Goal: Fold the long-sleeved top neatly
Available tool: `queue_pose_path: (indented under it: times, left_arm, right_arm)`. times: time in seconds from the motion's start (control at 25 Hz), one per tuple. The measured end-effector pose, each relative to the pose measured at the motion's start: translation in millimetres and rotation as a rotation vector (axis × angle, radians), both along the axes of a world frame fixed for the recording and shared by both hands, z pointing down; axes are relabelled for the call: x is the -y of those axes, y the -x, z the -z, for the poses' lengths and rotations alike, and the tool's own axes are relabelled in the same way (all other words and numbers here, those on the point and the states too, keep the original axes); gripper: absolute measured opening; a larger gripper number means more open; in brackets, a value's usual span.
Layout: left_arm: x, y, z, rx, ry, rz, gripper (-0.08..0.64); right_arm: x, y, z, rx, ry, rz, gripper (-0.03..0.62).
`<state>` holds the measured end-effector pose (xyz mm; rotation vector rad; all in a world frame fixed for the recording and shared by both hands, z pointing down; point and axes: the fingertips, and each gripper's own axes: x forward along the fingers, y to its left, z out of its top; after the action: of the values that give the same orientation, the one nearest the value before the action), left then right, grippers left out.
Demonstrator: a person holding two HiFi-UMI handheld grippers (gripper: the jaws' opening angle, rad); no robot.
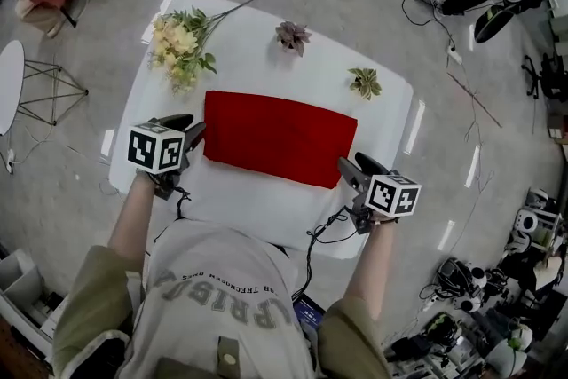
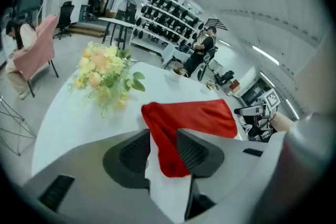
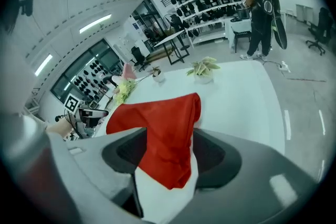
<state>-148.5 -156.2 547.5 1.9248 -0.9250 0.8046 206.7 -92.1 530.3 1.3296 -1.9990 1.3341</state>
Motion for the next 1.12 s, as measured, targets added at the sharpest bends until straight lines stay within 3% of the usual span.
queue_pose_path:
  times: [0.12,0.28,0.32,0.4,0.48,0.6,0.72,0.76,0.84,0.88,0.96,1.0,1.12]
  left_arm:
    - [-42,-18,-8,0.061,0.007,-0.085,0.141]
    - [-57,-42,-23,0.128,-0.015,-0.14,0.13]
    - [-57,-44,-22,0.141,-0.041,-0.15,0.096]
    - [-58,-44,-13,0.155,-0.122,-0.172,0.021]
    - [-63,-39,-3,0.115,-0.175,-0.173,0.018]
    - [-78,-31,-1,-0.007,-0.128,-0.113,0.018]
    - [-90,-37,5,-0.061,-0.11,-0.085,0.022]
    - [-93,-43,6,-0.058,-0.107,-0.095,0.055]
    - [-98,-54,-1,-0.04,-0.083,-0.117,0.189]
    - [-98,-58,-6,-0.029,-0.074,-0.115,0.195]
    - [-95,-61,-12,-0.008,-0.092,-0.091,0.164]
    - [-93,-60,-10,-0.008,-0.119,-0.08,0.046]
    - [-98,-45,0,-0.043,-0.174,-0.06,0.034]
  right_arm:
    - [-32,6,-21,-0.014,0.045,-0.009,0.262]
    - [-46,16,-45,-0.006,0.078,0.006,0.247]
    - [-48,18,-45,-0.004,0.072,0.01,0.224]
    - [-50,18,-38,0.009,0.036,0.001,0.107]
    - [-53,18,-23,0.073,-0.011,-0.028,0.074]
    - [-61,21,-9,0.165,-0.054,-0.057,0.071]
    - [-69,22,-12,0.159,-0.06,-0.042,0.07]
    - [-69,22,-11,0.16,-0.065,-0.04,0.069]
    - [-68,24,-6,0.176,-0.082,-0.037,0.069]
    - [-67,26,-3,0.183,-0.093,-0.03,0.069]
    - [-66,29,3,0.185,-0.118,-0.004,0.069]
    - [-66,30,6,0.186,-0.132,0.007,0.069]
    - [-68,23,13,0.232,-0.157,-0.016,0.069]
